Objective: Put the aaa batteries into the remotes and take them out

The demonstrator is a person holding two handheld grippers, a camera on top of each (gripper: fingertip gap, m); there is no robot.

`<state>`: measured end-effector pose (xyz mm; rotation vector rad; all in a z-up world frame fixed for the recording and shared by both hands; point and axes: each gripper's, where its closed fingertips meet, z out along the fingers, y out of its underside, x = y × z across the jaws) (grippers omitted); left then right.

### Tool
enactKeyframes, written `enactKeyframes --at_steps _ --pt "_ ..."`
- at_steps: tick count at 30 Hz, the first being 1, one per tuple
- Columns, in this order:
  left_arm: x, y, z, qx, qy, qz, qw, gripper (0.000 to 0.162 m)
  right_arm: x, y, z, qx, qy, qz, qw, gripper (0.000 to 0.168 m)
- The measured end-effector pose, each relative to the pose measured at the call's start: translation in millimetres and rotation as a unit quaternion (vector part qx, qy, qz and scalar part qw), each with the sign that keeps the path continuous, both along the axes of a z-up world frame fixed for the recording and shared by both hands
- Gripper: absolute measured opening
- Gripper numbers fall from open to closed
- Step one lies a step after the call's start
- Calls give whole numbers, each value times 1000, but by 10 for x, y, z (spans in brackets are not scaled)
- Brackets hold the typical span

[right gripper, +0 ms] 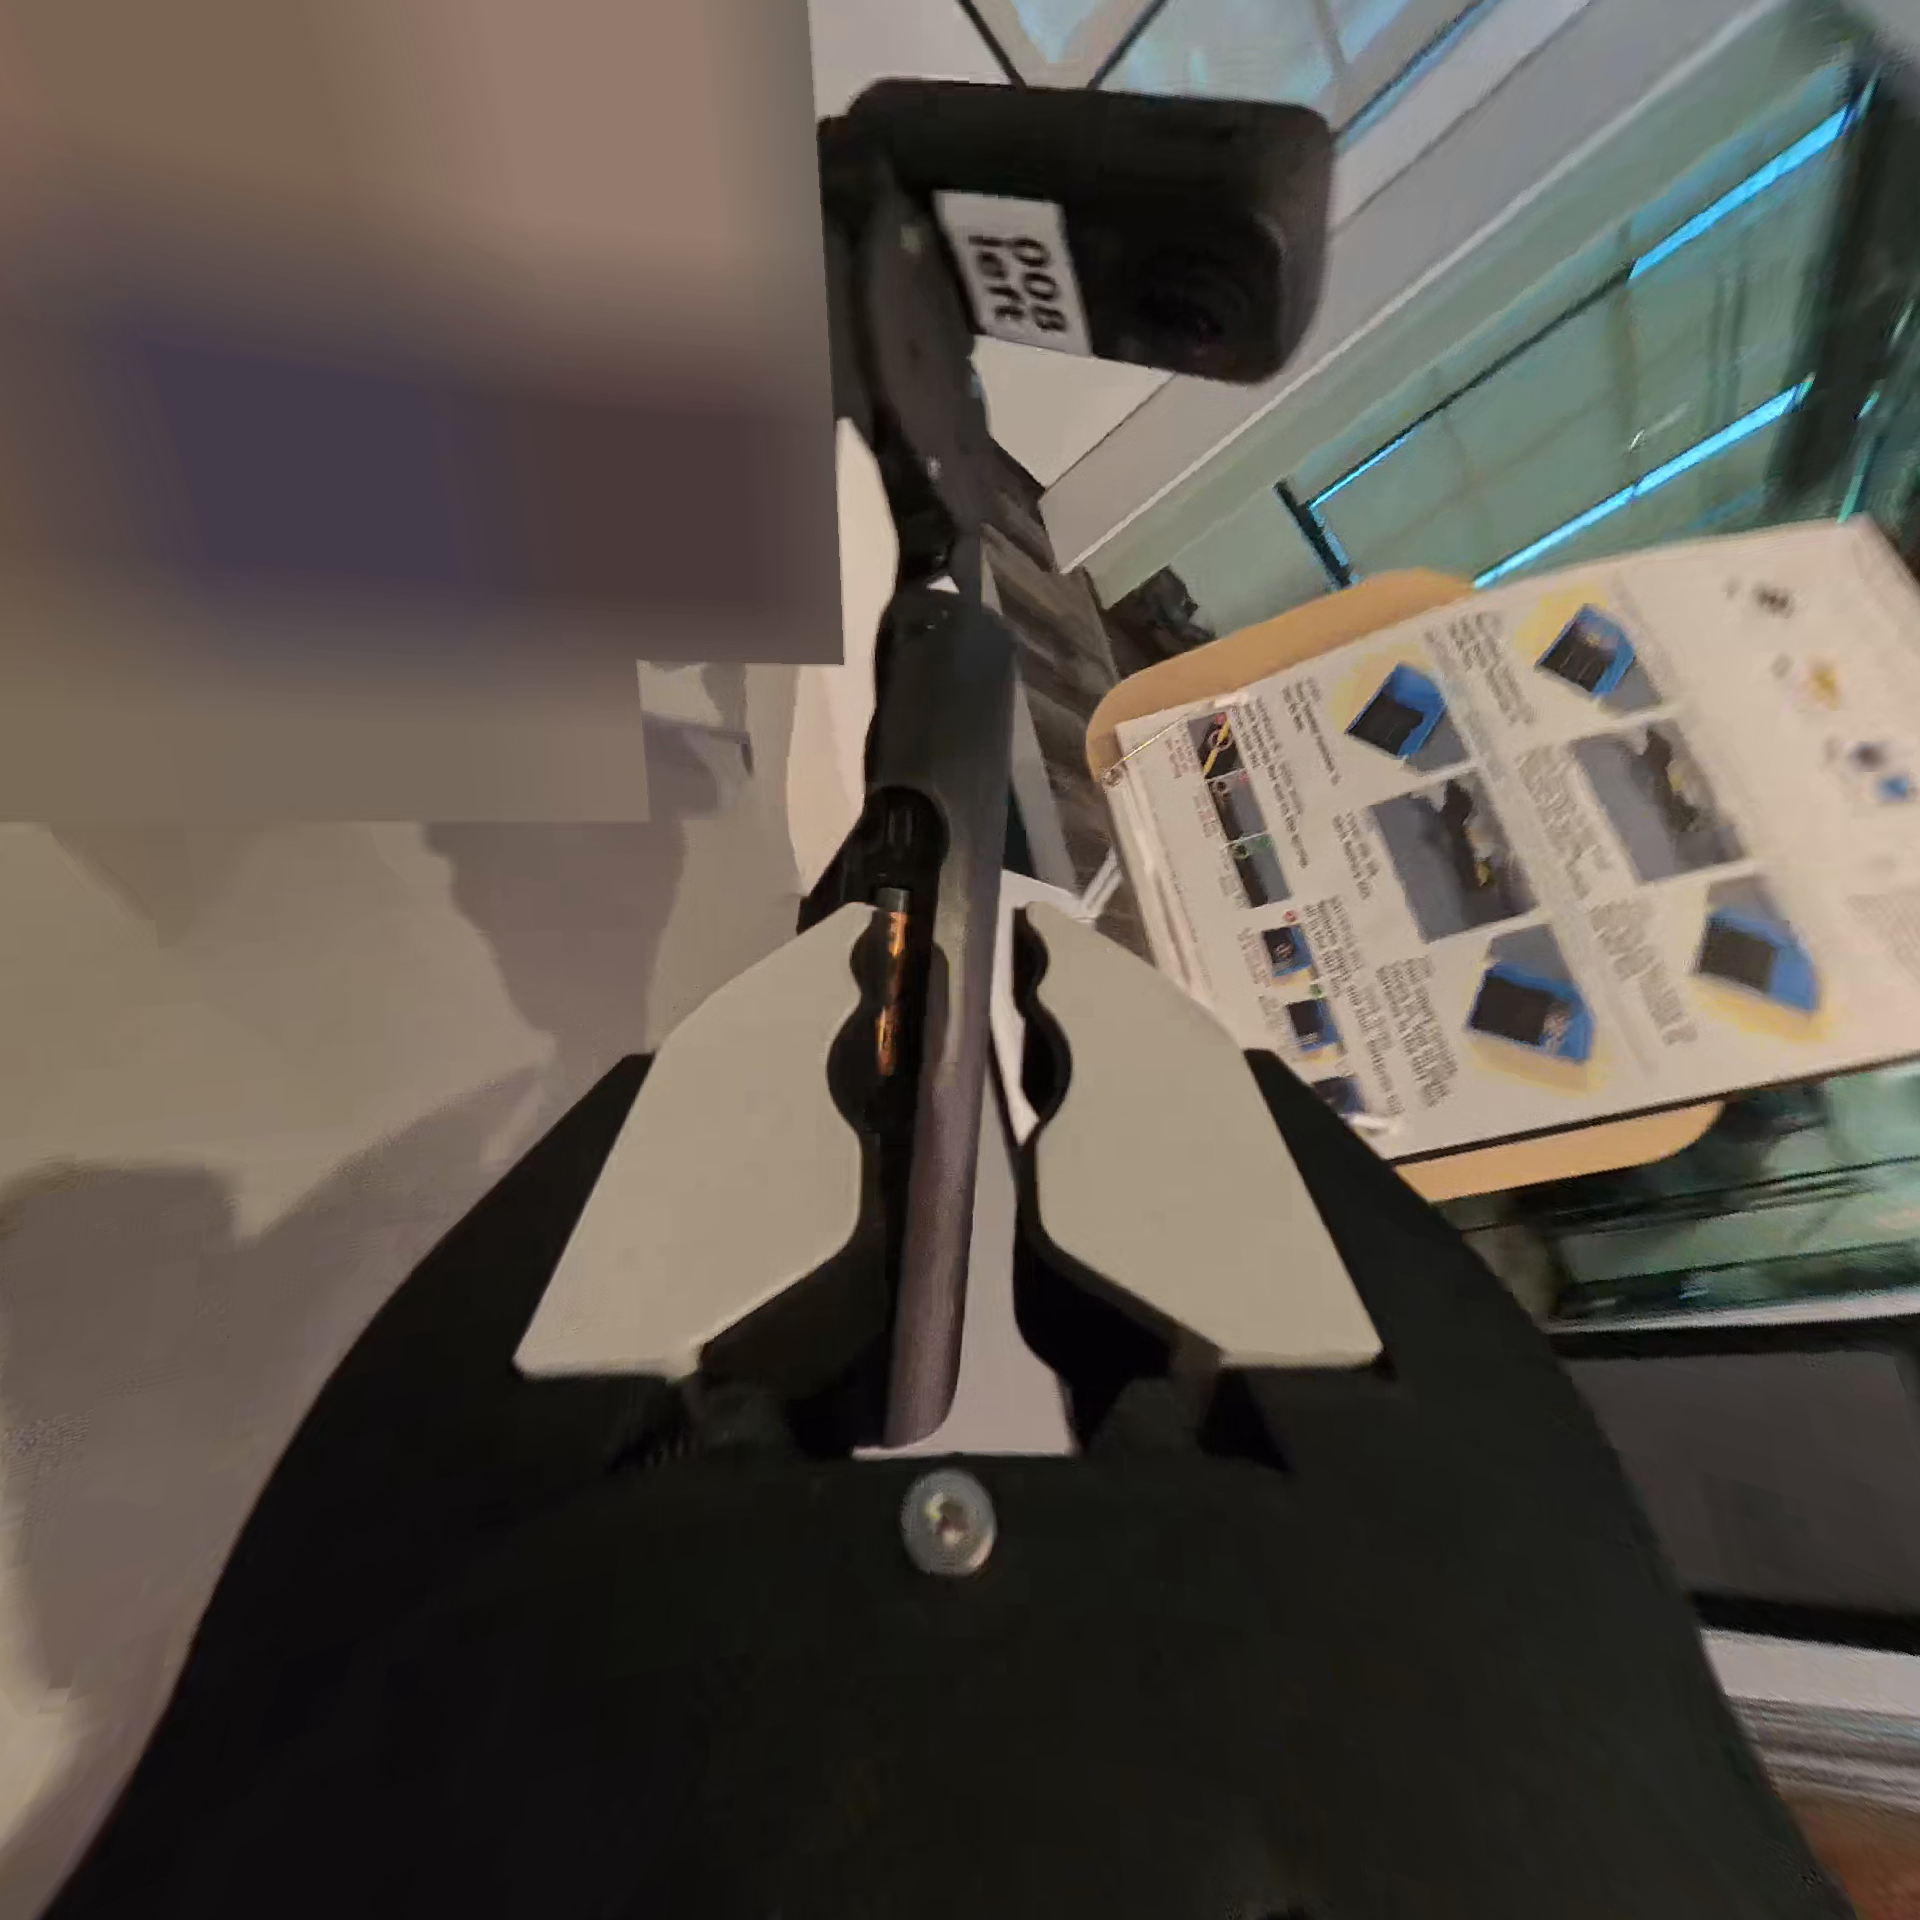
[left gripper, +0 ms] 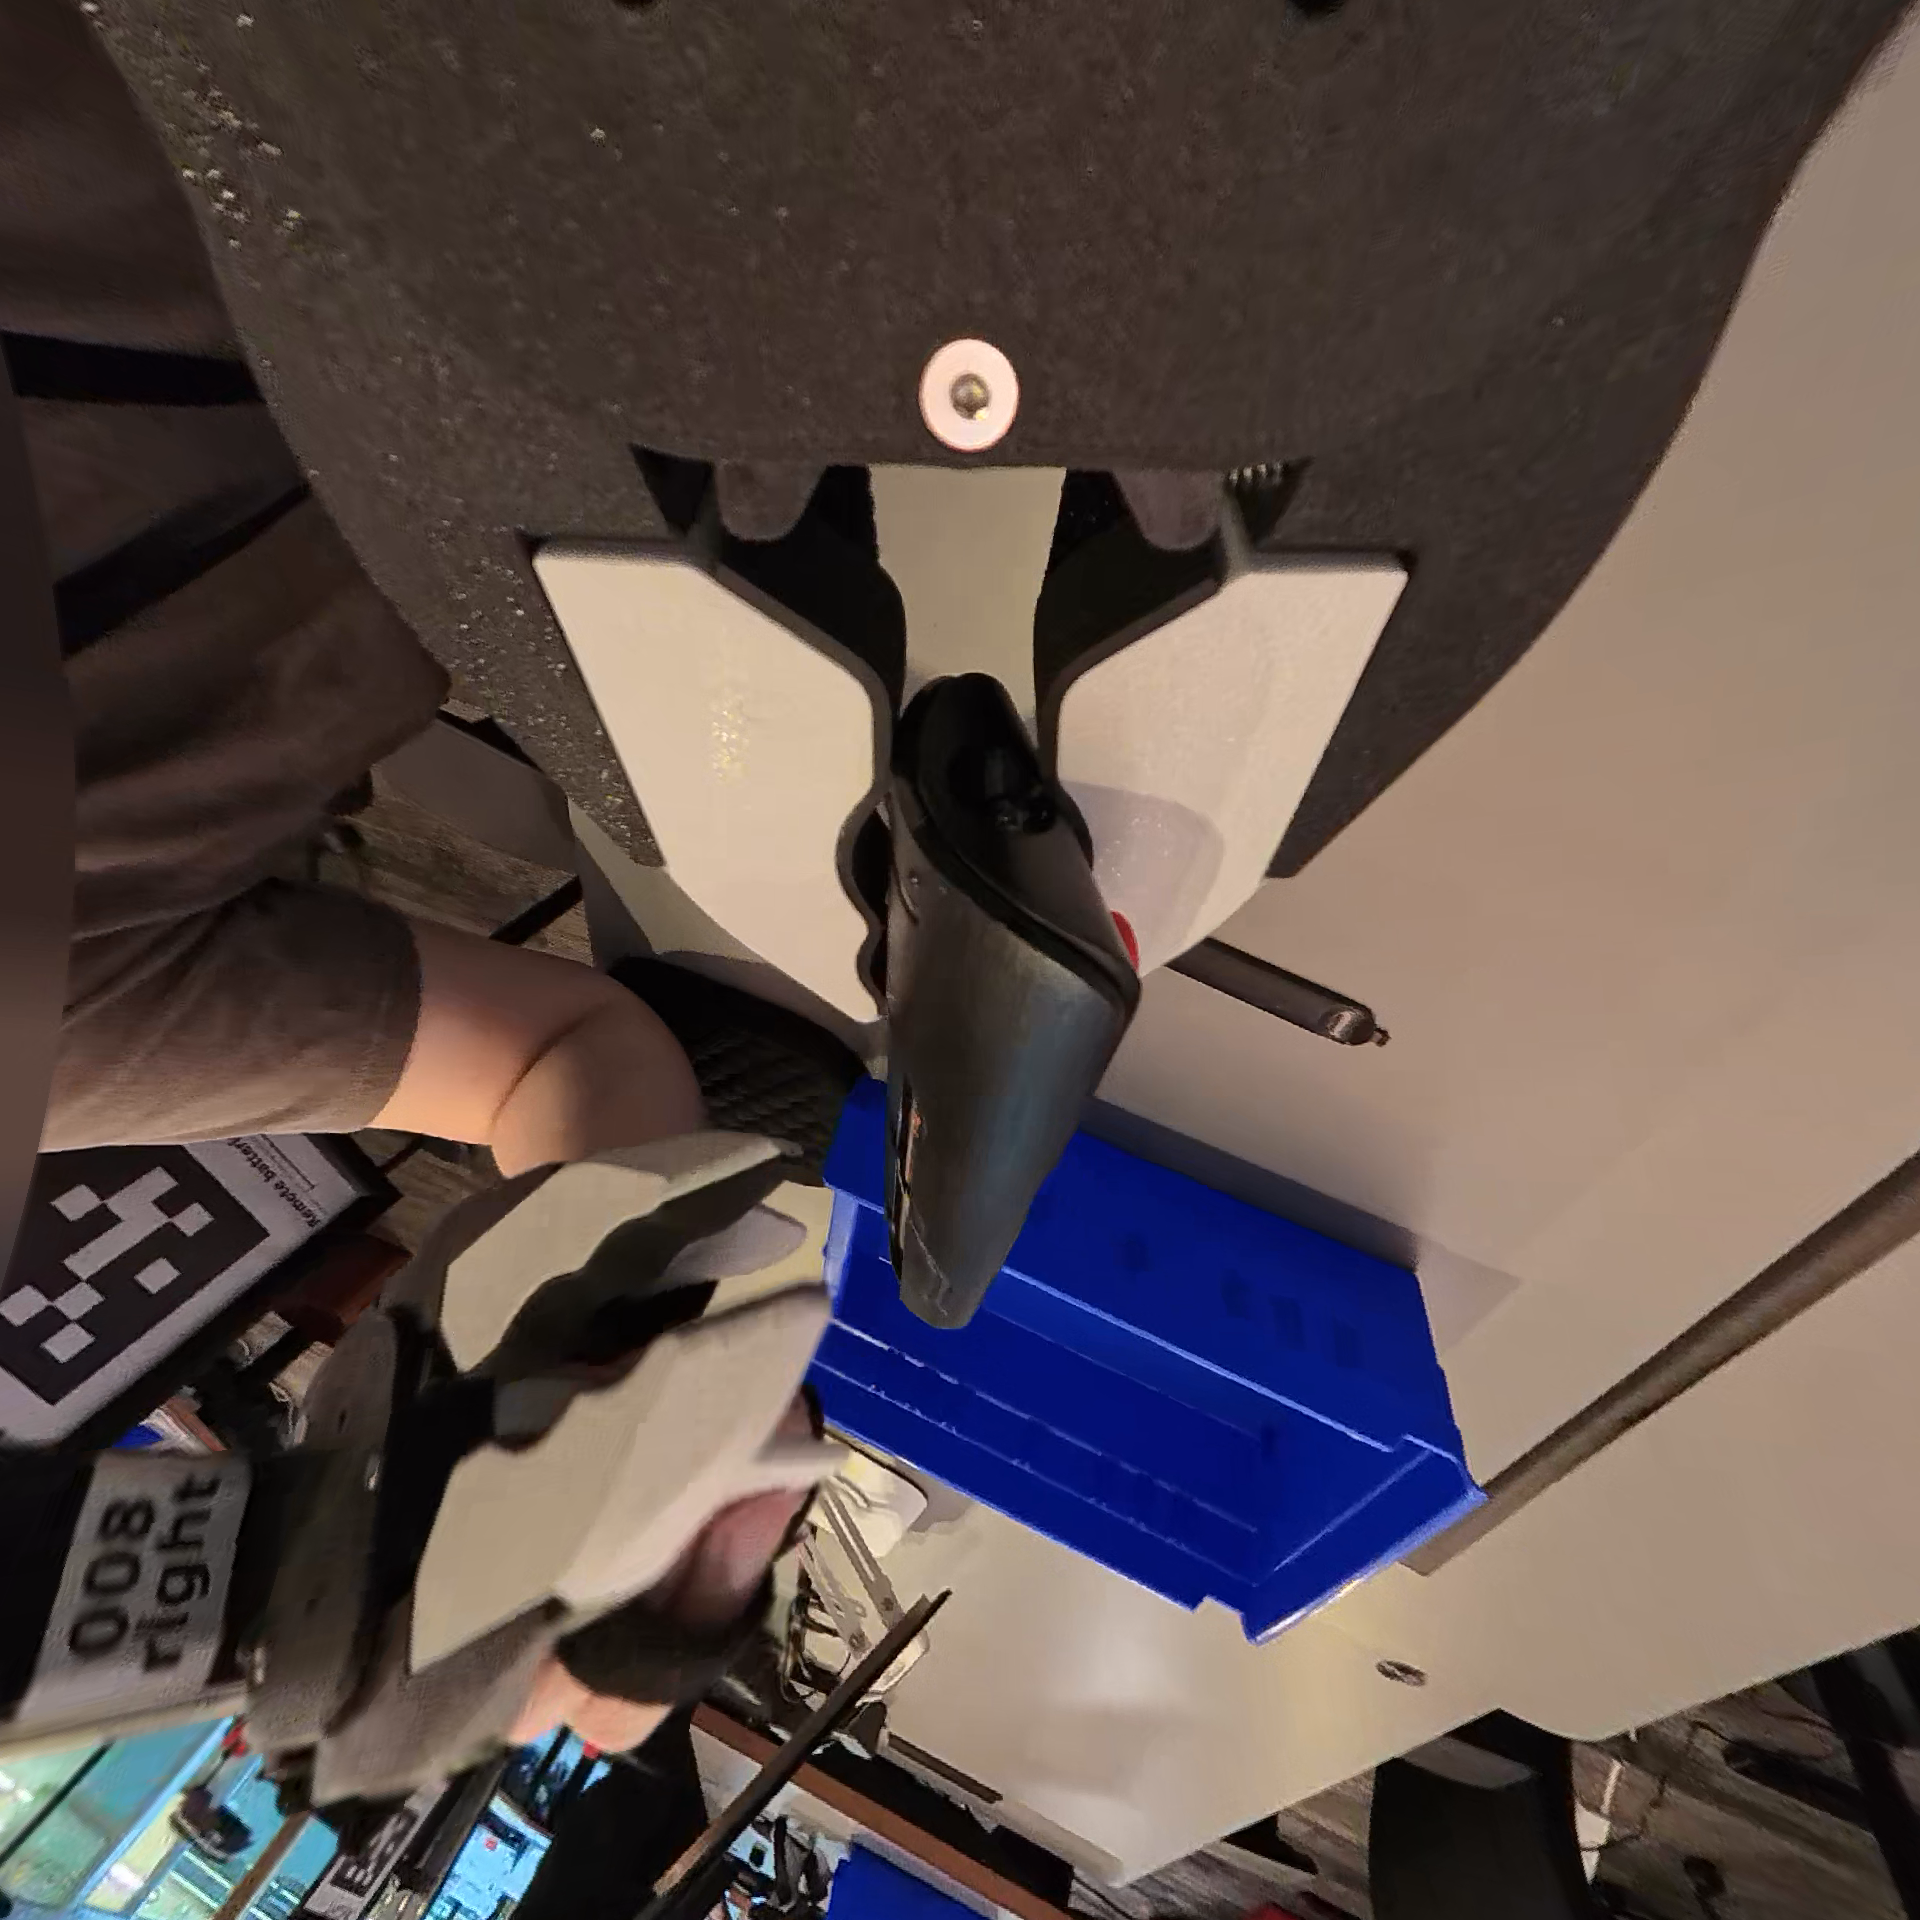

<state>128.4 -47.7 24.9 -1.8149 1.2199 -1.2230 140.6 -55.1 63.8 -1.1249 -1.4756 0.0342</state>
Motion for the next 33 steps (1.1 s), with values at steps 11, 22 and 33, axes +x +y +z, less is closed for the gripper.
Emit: enactKeyframes --at_steps 11,22,33 --pt "-94 160 88 0 -30 35 999 24 241 390 243 -83 146 -87 982 26" --pt "-167 39 581 53 -145 16 988 25 618 292 861 -268 408 -16 873 54" --pt "-230 -72 768 88 -177 -4 980 24 490 43 892 -310 381 22 871 52"
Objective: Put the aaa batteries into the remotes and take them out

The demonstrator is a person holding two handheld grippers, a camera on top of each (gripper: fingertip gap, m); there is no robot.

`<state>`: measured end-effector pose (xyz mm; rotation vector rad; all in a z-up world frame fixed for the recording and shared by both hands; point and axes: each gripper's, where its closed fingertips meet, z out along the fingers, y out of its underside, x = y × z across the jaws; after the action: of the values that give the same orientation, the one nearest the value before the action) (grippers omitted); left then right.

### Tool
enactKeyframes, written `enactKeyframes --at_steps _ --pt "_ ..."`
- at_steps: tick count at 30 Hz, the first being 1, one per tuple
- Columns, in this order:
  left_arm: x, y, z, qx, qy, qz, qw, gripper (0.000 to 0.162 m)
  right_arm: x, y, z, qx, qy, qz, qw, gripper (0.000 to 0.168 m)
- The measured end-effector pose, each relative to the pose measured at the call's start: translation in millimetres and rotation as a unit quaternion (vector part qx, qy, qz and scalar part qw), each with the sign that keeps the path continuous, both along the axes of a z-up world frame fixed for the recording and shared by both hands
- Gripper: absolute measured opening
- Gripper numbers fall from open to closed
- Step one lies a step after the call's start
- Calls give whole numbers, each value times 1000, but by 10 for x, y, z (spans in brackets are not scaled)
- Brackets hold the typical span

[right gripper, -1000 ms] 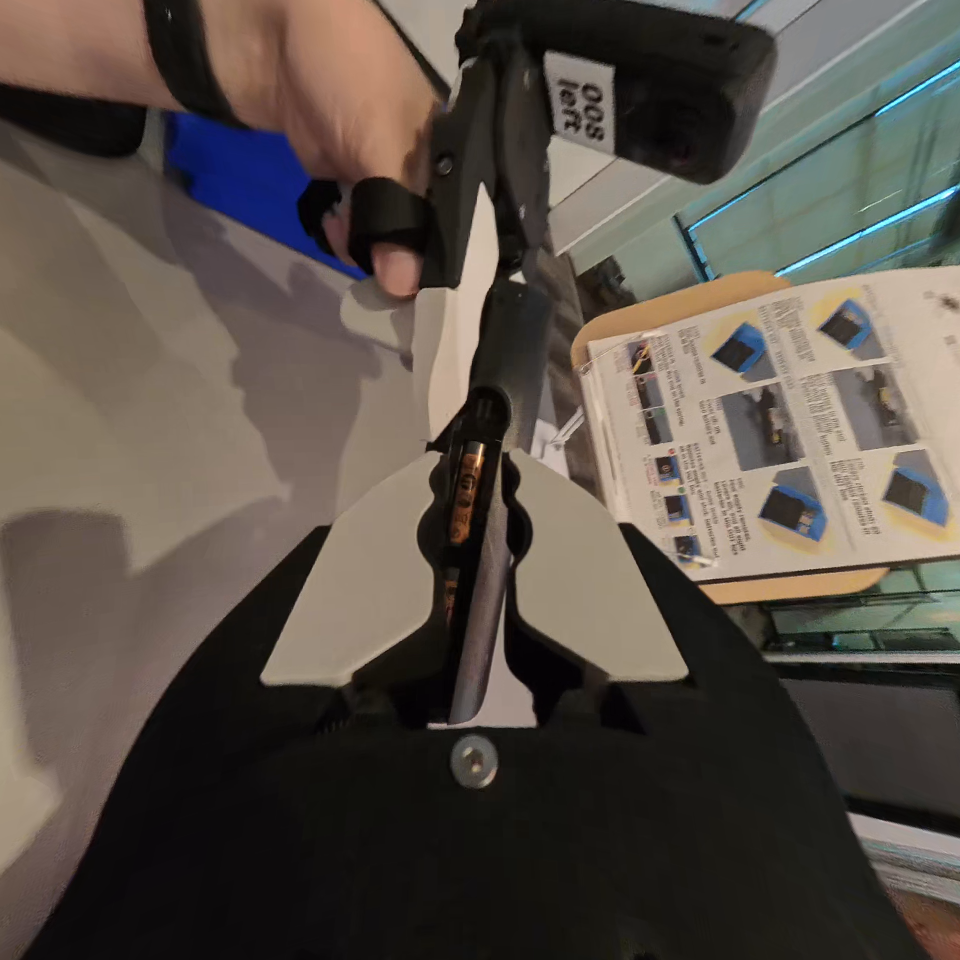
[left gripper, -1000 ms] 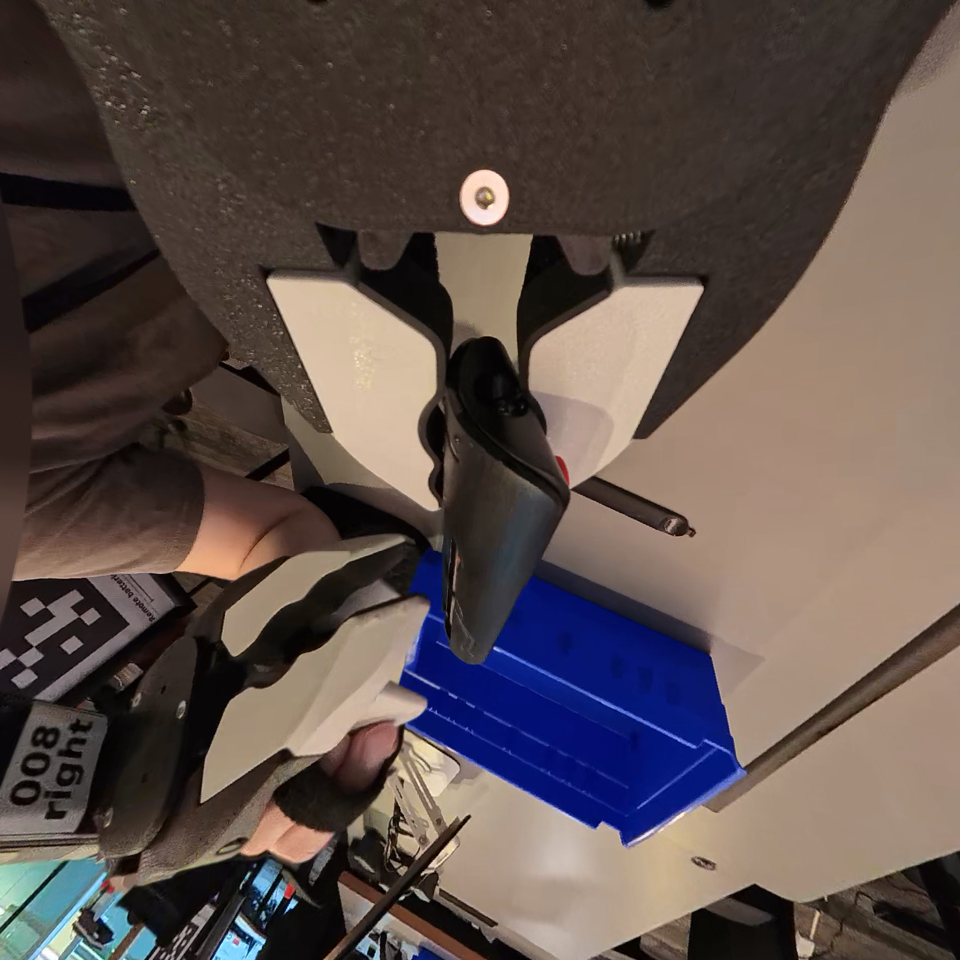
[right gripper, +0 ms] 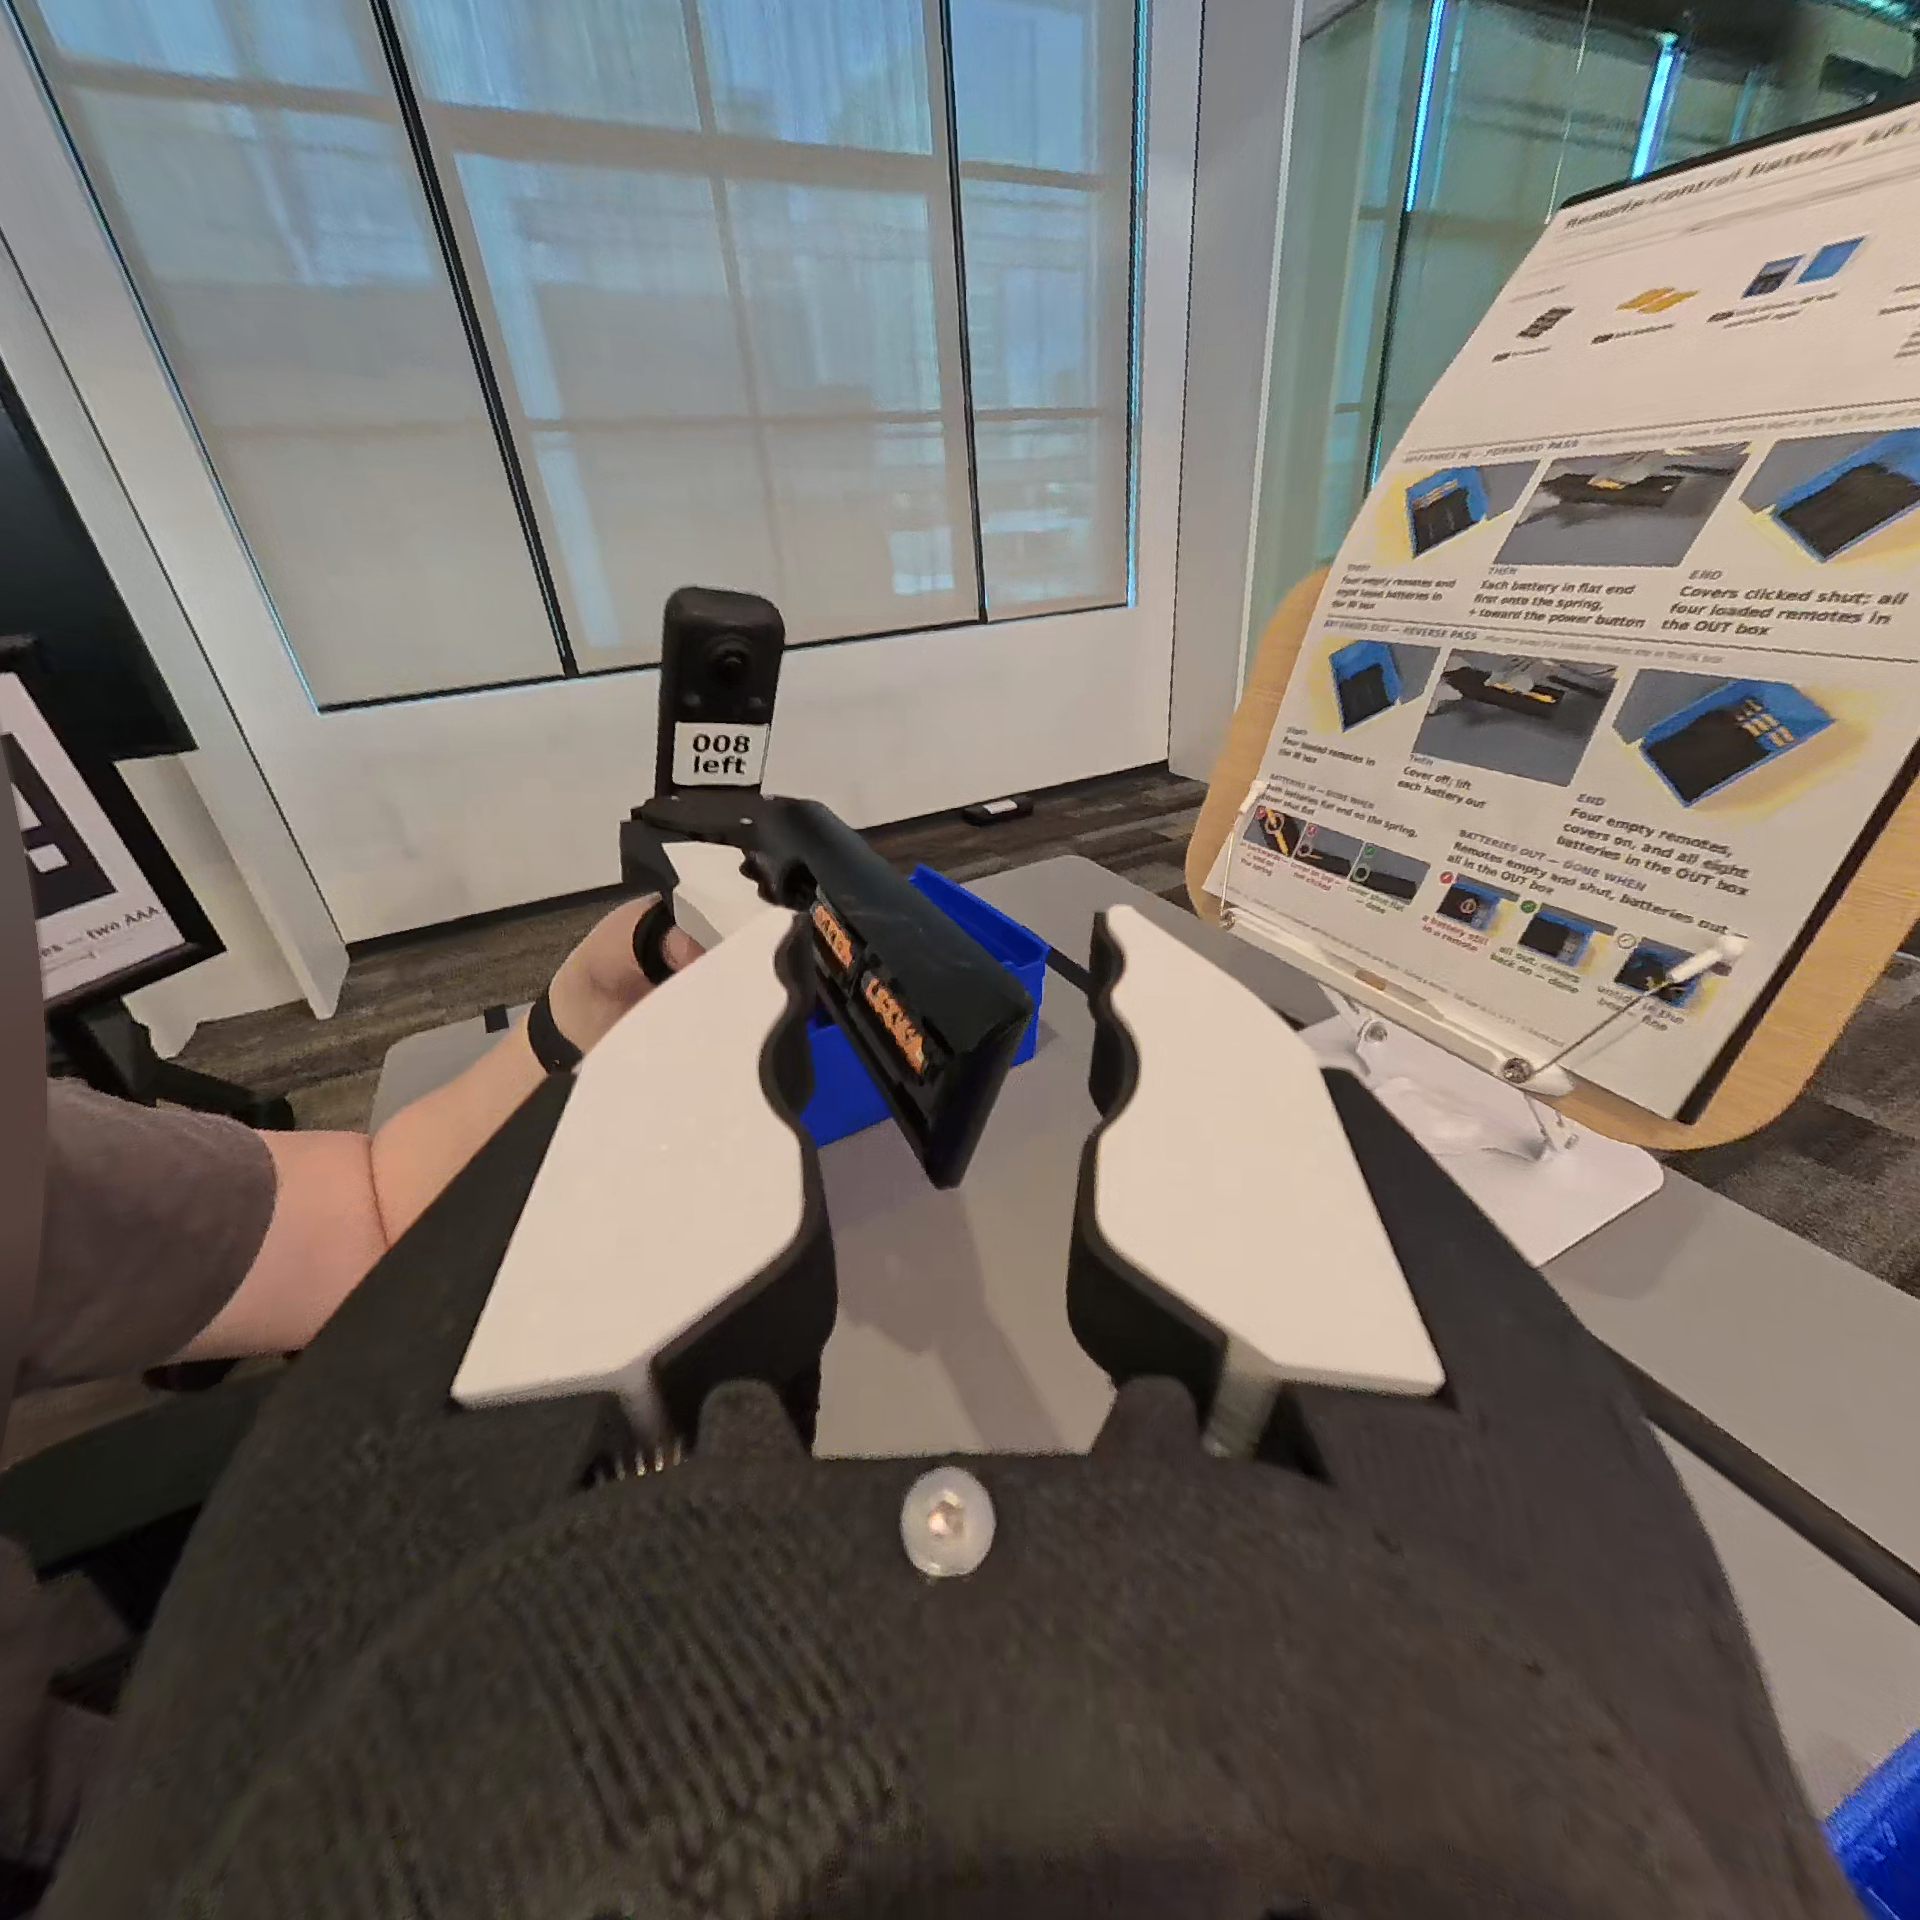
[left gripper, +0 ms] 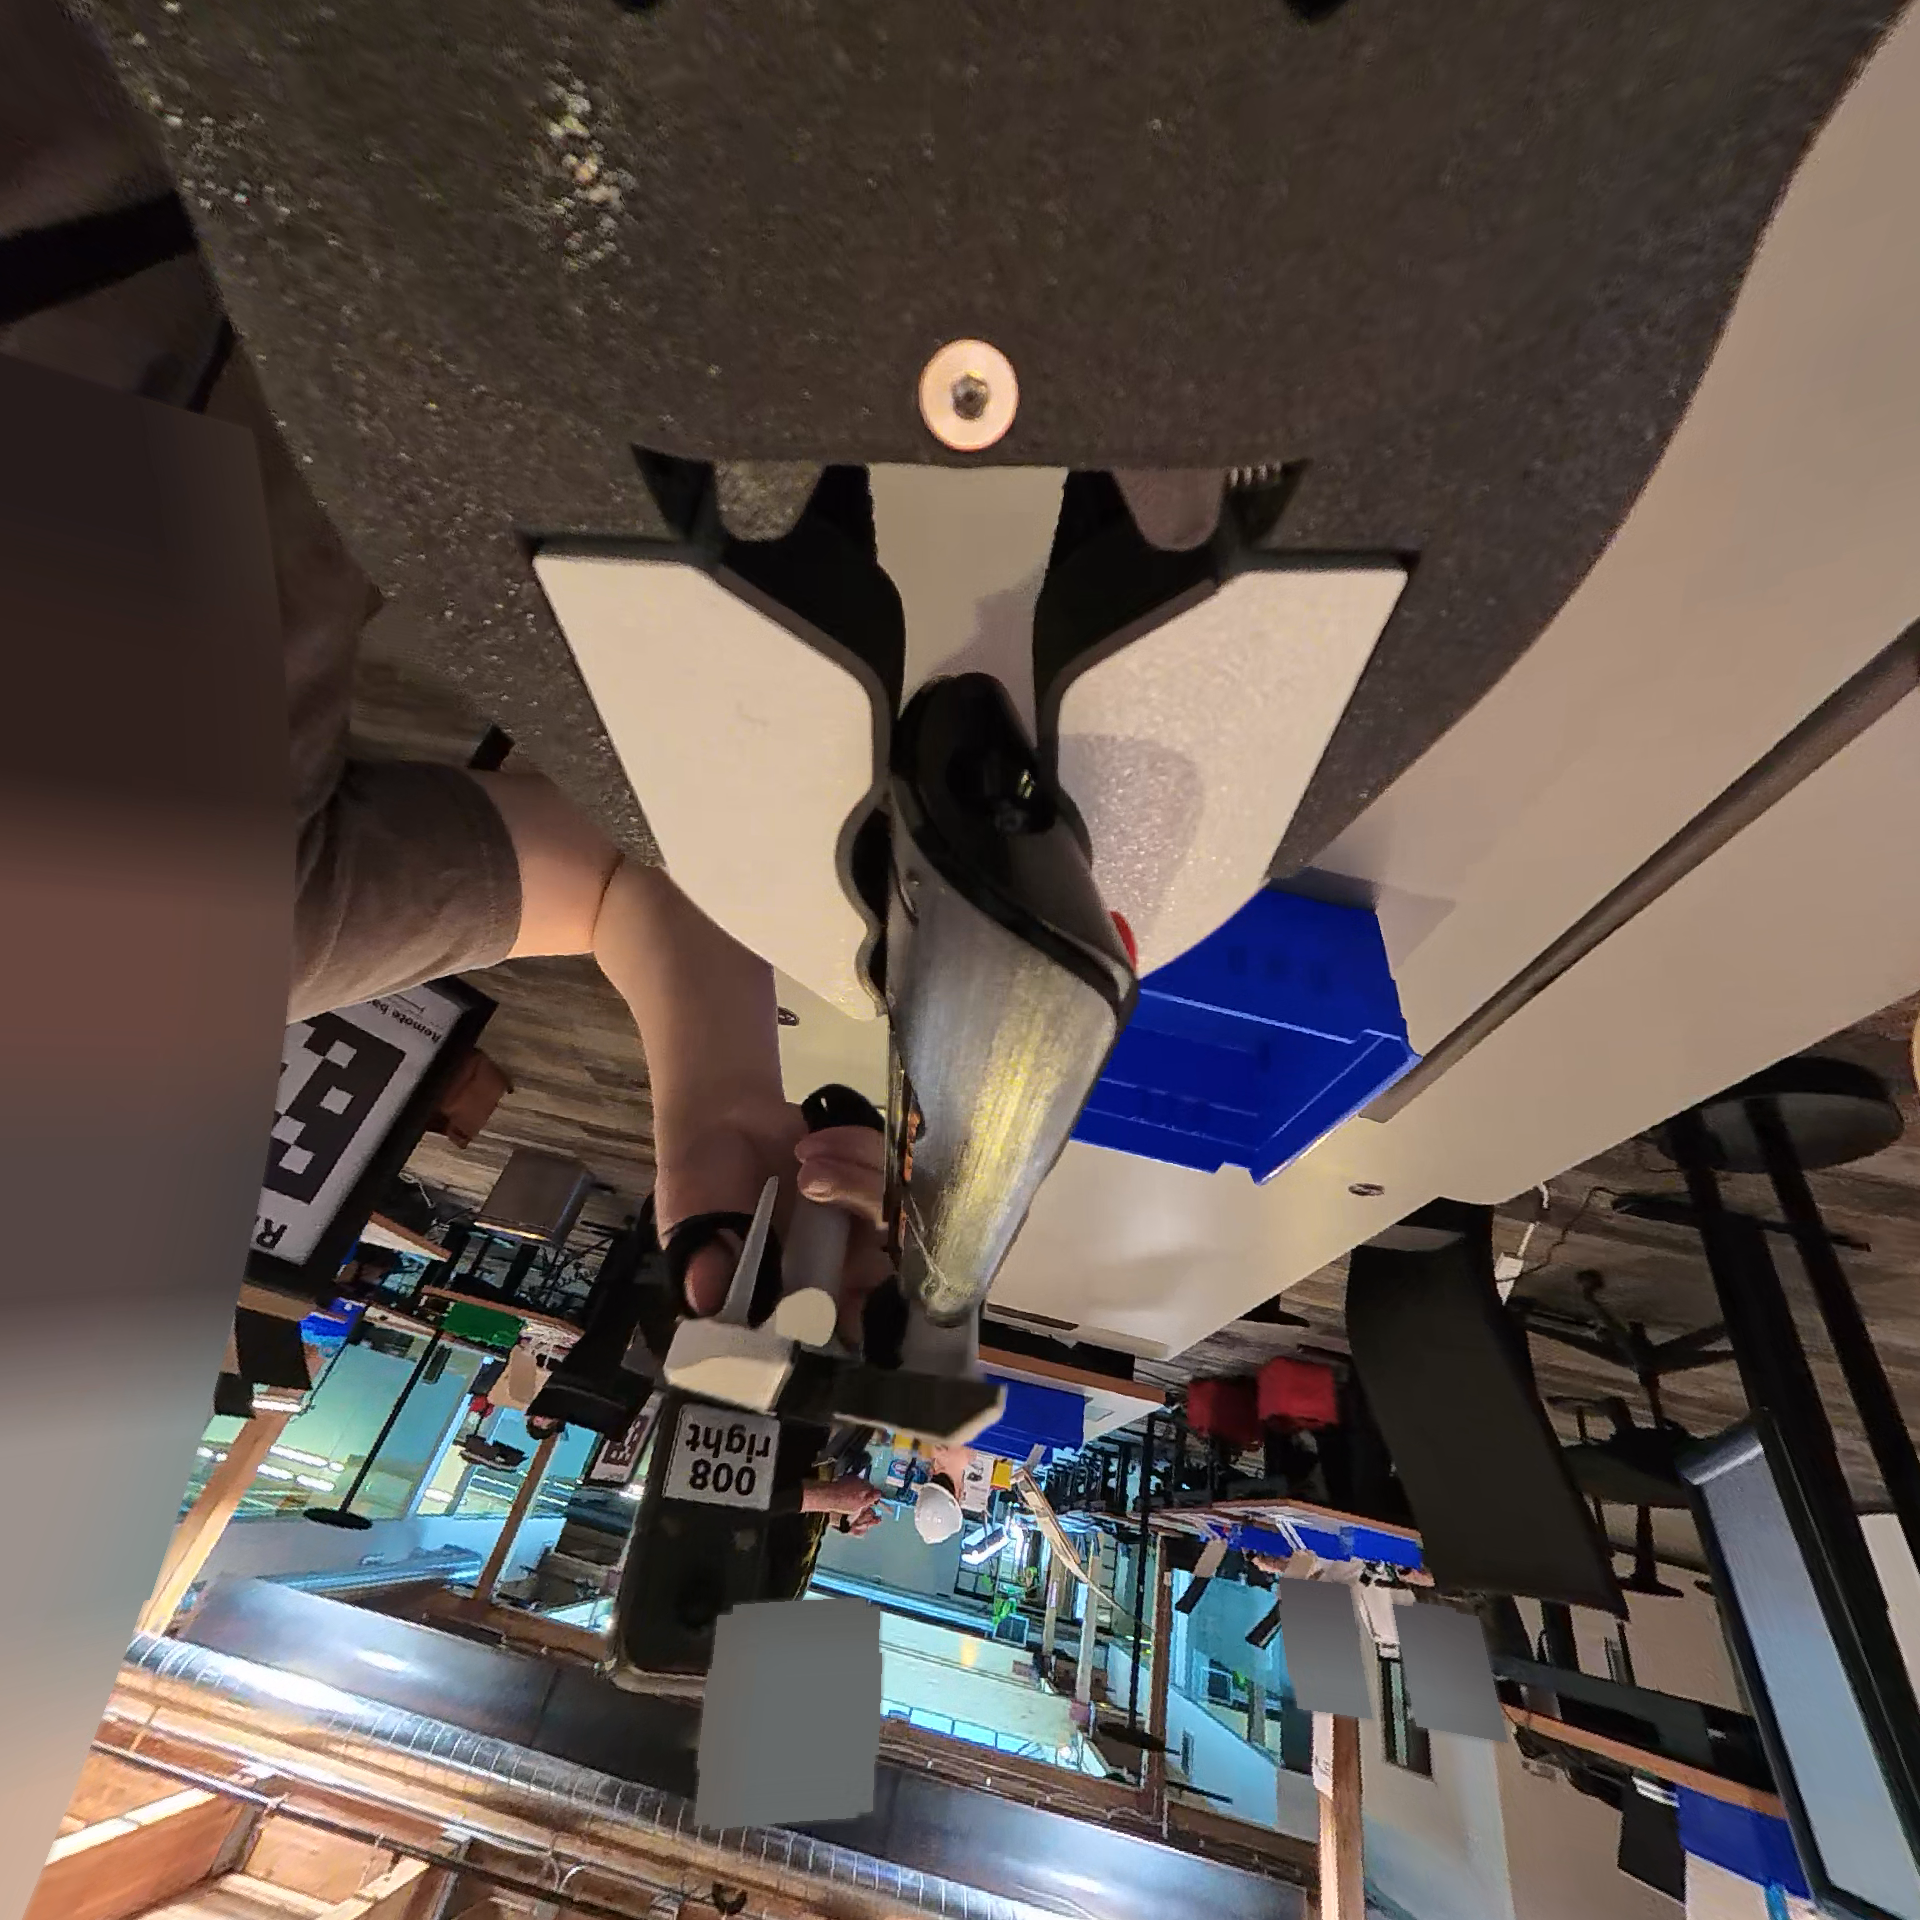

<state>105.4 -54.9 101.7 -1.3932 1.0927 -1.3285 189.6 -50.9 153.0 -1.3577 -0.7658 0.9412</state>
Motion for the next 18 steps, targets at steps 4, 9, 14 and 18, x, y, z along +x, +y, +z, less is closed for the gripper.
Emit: enactKeyframes --at_steps 4,9,14,18 --pt "14 -47 49 24 -6 2 1000 24 -109 34 -166 -21 -38 5 999 54" --pt "42 -100 30 46 11 -1 999 24 -303 -22 -362 -67 -54 72 994 47" --pt "30 -149 37 50 11 -17 999 25 -358 -154 -332 -106 -20 149 983 23" --pt "30 -126 32 64 17 -4 998 24 -359 -115 -350 -106 -18 138 985 25"
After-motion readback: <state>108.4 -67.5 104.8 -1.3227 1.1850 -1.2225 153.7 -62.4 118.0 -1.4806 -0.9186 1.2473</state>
